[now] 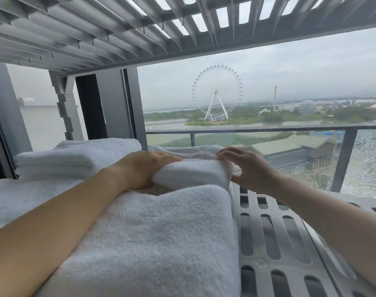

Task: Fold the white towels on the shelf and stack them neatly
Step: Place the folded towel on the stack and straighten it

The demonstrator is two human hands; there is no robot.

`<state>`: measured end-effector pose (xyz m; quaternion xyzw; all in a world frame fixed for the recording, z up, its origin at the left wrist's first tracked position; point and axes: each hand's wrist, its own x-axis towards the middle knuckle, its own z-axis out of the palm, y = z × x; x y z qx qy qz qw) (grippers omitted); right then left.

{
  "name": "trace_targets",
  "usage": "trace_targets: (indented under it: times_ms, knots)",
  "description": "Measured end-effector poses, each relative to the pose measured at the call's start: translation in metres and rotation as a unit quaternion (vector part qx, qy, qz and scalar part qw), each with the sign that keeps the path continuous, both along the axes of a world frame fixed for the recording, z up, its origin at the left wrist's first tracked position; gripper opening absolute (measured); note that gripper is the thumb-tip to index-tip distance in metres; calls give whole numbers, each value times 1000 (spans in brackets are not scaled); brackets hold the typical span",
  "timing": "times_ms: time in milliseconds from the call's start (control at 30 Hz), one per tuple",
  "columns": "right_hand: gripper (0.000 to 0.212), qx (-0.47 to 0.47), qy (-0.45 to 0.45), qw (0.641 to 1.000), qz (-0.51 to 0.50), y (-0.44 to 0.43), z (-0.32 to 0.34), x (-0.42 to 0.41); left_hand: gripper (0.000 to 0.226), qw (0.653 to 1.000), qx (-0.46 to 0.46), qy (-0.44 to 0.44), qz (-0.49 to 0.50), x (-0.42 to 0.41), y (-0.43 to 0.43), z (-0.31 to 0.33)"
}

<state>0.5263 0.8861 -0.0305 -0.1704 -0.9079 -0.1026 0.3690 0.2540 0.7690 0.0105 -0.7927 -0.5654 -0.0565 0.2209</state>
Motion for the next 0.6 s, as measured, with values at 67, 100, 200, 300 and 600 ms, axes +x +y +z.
trace_targets:
  times_ms: [67, 100, 200, 300, 600]
  knots:
    - [46, 33, 13, 999, 8, -3, 1, -2, 68, 998, 54, -13, -10, -6, 1, 1]
    - [45, 45, 14, 999, 10, -4, 3, -2, 70, 997, 69, -18, -15, -9, 2, 1]
    - [47, 33, -9, 999, 9, -5, 6, 0, 73, 999, 5, -37, -37, -10, -1, -4]
    - [51, -8, -17, 1000, 3, -4, 2, 2, 77, 997, -50, -52, -38, -7, -2, -8]
    - [59, -39, 7, 999, -29, 6, -2, 8, 70, 996, -57, -63, -28, 1, -8, -2]
